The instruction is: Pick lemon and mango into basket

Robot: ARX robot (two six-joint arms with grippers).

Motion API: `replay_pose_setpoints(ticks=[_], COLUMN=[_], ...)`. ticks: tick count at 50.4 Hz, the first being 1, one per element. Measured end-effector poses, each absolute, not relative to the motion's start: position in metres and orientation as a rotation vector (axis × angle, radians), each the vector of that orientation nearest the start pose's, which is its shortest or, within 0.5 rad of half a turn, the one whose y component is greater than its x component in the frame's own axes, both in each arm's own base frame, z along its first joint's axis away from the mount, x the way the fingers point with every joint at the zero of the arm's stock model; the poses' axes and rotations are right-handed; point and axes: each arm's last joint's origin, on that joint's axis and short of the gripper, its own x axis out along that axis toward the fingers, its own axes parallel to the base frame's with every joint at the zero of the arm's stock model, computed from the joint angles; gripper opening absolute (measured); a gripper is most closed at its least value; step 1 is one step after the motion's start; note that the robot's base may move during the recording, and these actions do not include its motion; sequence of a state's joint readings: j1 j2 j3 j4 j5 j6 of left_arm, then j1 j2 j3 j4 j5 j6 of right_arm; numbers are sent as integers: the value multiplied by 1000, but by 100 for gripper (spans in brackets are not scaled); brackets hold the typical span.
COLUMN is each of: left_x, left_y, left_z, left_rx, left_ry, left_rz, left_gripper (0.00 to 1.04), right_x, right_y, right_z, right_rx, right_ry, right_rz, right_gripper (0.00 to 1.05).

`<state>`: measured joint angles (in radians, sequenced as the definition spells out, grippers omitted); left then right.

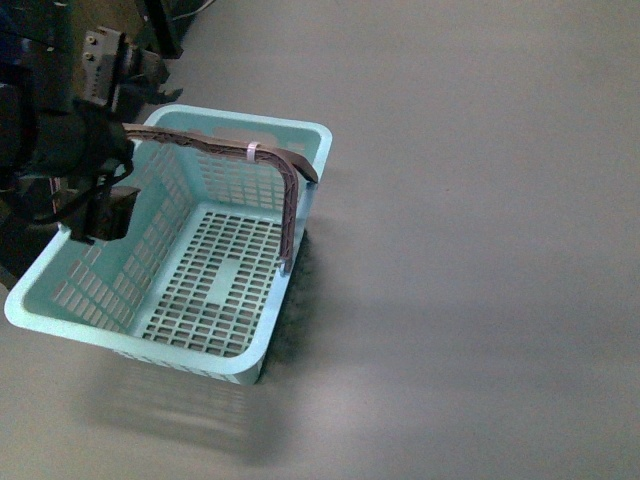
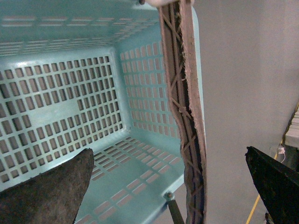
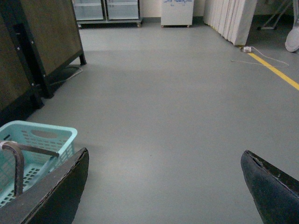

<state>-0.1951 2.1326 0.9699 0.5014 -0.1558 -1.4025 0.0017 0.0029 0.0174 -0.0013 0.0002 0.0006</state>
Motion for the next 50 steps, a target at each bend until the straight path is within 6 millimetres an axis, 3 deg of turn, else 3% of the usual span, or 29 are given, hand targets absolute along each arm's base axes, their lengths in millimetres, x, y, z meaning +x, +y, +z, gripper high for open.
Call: replay_pose_setpoints(ticks=[10,23,28,37,44,50], left_x=[422,445,443,442,423,395], left_y=[-91,-104,-107,-109,-108,-102], left_z=[54,47,41,41,50,73], left_rx=[-1236,-1224,-1195,-1235,-1246,-1276], left_ry=[550,565,594,593,602,606], left_rz=[412,409,455,473,447,432], left_gripper=[98,51,30,7,5,5], right_x=[97,97,97,97,97,97], right_y=[0,0,0,0,0,0], right_z=[169,169,169,169,169,169], right_rx=[1,1,1,0,1,1], right_ry=[-13,-13,-13,-13,-13,-13], right_rz=[2,2,2,2,2,2], right_gripper=[96,96,96,96,96,96])
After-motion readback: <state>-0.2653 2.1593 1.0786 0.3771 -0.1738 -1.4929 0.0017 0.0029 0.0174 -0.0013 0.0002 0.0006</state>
